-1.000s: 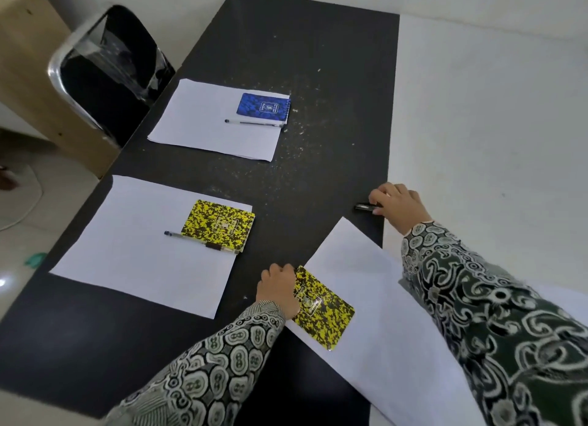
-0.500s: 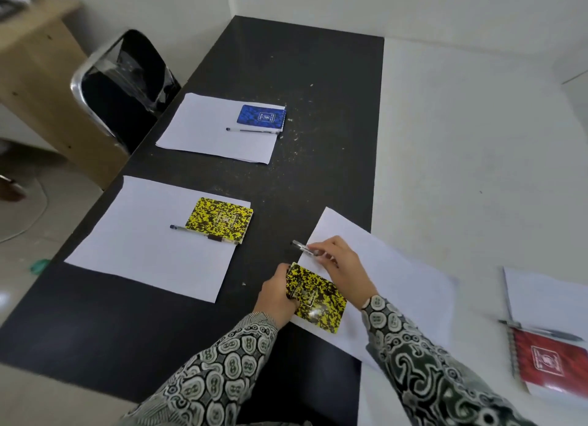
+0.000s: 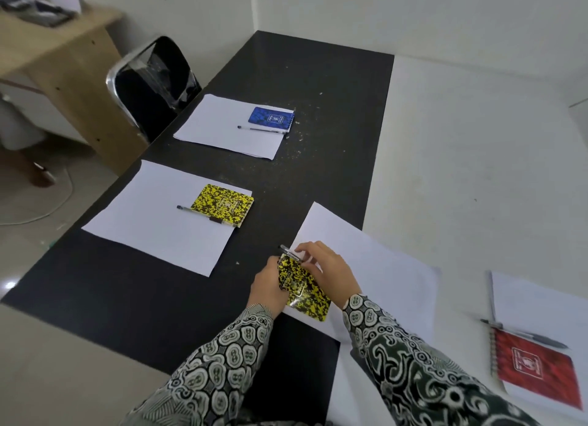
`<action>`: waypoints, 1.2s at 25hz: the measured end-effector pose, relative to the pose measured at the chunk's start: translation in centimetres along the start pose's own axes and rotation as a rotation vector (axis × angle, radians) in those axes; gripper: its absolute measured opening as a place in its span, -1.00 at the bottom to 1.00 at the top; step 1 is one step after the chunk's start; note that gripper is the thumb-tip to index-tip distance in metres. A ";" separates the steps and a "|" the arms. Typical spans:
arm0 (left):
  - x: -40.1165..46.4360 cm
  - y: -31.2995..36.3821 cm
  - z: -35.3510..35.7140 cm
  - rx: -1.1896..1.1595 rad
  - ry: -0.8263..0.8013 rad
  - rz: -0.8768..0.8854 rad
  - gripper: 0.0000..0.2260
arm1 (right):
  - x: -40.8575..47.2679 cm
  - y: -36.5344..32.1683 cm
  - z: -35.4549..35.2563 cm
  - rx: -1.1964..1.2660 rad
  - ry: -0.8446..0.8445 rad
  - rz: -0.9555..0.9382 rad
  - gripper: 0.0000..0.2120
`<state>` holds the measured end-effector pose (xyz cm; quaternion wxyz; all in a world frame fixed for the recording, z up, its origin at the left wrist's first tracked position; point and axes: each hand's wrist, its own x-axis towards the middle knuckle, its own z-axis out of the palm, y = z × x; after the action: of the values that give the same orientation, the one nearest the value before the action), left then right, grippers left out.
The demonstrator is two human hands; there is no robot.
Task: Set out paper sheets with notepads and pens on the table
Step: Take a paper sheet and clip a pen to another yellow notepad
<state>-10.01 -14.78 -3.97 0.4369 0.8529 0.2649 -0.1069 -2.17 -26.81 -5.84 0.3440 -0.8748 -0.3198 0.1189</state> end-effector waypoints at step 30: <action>14.0 20.9 16.1 -0.223 0.170 -0.076 -0.50 | -0.5 19.7 -14.9 -0.634 0.079 0.351 -0.42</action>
<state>13.93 -32.65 -4.97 0.5007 0.7944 0.3432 -0.0206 13.27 -46.02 -8.26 0.0422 -0.9835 -0.1721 0.0373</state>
